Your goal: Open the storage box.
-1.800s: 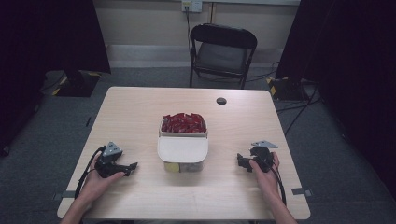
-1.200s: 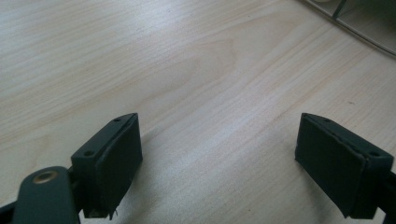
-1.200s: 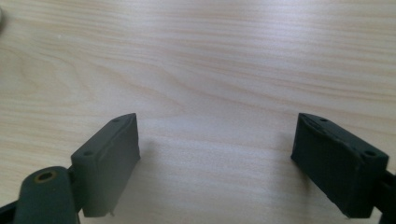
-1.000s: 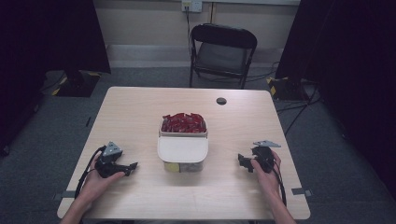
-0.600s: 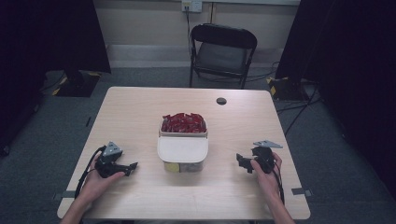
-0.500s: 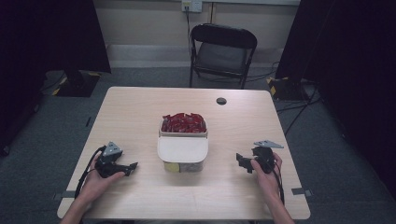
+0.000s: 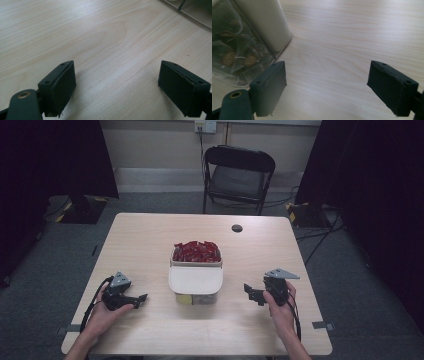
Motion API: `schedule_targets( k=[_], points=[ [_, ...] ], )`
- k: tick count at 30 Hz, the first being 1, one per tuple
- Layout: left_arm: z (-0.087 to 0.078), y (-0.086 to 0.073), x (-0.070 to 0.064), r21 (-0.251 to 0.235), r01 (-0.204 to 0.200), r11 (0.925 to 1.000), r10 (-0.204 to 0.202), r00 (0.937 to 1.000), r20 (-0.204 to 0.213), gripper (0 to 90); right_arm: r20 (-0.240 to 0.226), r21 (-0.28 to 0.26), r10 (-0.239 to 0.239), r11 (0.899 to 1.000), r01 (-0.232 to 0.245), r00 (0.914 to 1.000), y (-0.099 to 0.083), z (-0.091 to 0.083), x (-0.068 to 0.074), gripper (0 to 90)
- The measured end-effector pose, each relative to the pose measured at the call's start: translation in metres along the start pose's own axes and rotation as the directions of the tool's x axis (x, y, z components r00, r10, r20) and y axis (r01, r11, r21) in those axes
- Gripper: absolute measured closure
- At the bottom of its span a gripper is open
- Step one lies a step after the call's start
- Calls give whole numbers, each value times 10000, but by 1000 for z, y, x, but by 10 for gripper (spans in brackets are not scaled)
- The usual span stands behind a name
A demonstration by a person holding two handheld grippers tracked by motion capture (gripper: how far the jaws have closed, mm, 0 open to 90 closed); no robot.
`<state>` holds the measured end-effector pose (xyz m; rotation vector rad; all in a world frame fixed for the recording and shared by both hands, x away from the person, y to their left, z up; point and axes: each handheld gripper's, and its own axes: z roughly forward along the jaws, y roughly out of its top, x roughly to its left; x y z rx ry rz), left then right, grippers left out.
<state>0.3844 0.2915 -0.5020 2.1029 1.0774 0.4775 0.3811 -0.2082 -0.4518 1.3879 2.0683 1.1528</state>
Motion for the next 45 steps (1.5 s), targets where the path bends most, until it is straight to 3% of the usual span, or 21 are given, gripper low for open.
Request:
schedule_targets(
  k=[12,23,29,45],
  points=[
    [0,0,0,0,0,10000,0,10000,3,141,-951,-134,-555,9984,545,9939,6,-6,30,145],
    [0,0,0,2,-5,10000,5,10000,1,141,-1806,-355,-1284,9917,1240,9752,11,-10,69,145],
    [0,0,0,0,0,10000,0,10000,2,141,-2191,-374,-1486,9889,1439,9643,11,-9,79,145],
    [0,0,0,12,7,10000,-7,10000,11,141,-2472,-16,-1642,9856,1690,9550,8,6,97,141]
  ],
)
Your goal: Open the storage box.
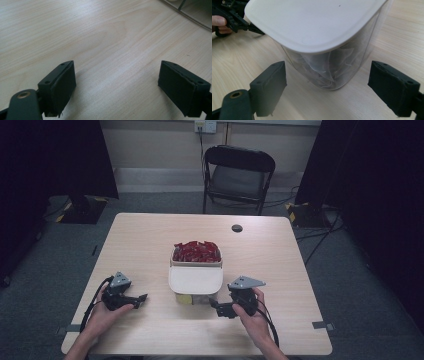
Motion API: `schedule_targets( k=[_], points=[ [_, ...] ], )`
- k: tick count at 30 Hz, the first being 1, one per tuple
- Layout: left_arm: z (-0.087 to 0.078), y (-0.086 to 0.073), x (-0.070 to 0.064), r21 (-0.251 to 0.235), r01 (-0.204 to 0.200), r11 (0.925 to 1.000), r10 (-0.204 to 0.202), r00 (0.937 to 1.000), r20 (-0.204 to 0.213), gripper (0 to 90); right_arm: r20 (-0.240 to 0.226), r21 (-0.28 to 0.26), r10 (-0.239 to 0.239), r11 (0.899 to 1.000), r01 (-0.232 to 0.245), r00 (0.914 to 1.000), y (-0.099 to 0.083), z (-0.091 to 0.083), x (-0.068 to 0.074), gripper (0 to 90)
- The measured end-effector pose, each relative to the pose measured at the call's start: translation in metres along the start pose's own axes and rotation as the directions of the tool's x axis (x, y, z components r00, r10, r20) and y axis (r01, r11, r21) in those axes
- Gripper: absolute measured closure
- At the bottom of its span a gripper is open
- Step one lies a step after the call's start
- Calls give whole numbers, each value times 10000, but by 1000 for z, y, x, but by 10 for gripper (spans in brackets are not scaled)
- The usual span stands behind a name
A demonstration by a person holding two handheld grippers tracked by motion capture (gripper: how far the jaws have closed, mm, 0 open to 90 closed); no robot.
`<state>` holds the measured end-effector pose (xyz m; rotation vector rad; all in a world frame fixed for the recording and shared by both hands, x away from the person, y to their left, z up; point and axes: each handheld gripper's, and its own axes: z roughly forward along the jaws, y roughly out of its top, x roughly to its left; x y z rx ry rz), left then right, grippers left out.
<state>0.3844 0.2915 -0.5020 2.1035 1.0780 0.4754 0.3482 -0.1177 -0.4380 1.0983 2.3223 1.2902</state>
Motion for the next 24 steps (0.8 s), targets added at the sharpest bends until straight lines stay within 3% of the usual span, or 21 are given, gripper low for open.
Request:
schedule_targets(
  k=[11,24],
  points=[
    [0,0,1,-12,-16,10000,16,10000,31,139,-111,99,108,9999,-107,9999,7,16,2,142],
    [1,1,1,-14,-1,10000,1,10000,31,135,-332,143,129,9998,-124,9994,18,22,-3,110]
  ],
)
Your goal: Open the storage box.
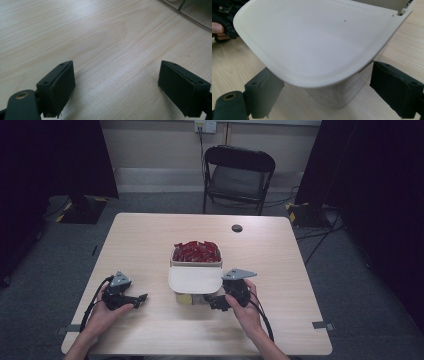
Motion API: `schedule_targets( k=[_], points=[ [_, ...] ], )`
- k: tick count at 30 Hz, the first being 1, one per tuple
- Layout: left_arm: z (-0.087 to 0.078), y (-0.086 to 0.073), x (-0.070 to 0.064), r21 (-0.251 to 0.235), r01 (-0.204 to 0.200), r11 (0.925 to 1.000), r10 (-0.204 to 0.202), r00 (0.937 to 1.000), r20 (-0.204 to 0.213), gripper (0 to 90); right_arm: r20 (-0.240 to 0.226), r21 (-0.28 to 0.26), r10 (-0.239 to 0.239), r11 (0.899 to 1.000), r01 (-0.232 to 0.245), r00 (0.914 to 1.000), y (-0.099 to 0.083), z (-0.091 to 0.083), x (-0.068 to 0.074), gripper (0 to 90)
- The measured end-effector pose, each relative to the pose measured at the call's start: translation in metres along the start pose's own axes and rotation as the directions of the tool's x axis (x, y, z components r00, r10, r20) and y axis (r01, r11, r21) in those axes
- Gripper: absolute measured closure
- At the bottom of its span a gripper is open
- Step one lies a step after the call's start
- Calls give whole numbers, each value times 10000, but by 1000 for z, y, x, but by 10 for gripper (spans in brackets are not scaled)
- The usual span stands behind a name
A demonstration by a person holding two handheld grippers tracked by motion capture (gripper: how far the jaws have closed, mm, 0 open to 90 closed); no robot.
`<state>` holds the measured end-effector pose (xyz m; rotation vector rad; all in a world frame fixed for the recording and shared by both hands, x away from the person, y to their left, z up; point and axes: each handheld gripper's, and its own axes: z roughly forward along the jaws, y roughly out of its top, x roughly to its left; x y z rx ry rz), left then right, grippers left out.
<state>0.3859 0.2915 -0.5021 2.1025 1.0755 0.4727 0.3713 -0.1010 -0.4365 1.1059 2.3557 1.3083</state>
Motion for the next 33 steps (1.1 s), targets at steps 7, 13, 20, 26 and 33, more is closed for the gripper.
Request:
schedule_targets(
  k=[7,13,20,26,33],
  points=[
    [0,0,0,3,-1,10000,1,10000,2,135,9,-44,7,10000,-7,10000,0,-1,0,110],
    [0,0,0,3,-6,10000,6,10000,1,135,73,-258,63,9996,-61,10000,4,-6,1,117],
    [0,0,0,2,-9,10000,9,10000,3,135,156,-472,231,9986,-223,9996,7,-11,-3,124],
    [0,0,0,4,0,10000,0,10000,5,135,295,-631,278,9977,-259,9992,11,-15,-4,135],
    [0,0,0,5,-2,10000,2,10000,1,135,241,-672,278,9974,-261,9993,13,-15,-5,137]
  ],
)
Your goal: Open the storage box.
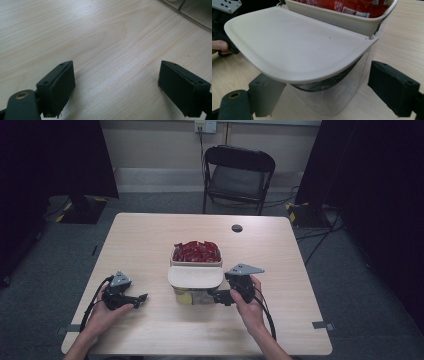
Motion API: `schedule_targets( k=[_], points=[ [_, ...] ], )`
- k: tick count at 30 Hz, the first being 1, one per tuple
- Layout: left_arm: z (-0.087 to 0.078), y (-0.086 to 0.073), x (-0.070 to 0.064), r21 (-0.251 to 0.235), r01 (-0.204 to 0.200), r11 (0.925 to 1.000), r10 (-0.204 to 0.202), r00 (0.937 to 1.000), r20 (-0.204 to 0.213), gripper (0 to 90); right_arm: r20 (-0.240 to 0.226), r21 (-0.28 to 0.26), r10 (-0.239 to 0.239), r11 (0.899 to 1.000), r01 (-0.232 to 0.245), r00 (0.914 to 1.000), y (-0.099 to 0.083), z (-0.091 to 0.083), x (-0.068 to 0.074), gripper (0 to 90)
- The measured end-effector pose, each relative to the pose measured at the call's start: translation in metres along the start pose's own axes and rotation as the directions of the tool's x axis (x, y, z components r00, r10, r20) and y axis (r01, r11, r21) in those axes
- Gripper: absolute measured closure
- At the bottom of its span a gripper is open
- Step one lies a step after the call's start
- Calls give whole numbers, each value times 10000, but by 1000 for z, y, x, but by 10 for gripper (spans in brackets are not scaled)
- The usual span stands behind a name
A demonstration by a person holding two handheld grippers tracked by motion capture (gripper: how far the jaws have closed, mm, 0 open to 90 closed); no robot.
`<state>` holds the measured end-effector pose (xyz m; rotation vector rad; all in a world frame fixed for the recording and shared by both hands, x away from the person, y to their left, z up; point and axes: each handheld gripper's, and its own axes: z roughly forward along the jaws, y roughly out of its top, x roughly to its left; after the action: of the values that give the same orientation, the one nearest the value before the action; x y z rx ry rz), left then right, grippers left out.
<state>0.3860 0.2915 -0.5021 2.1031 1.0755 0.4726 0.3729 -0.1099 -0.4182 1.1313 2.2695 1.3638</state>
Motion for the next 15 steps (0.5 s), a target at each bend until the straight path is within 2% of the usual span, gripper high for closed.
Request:
schedule_targets(
  k=[15],
  points=[
    [0,0,0,4,-1,10000,1,10000,-16,135,-32,-69,74,9999,-74,10000,6,2,-2,138]
  ],
)
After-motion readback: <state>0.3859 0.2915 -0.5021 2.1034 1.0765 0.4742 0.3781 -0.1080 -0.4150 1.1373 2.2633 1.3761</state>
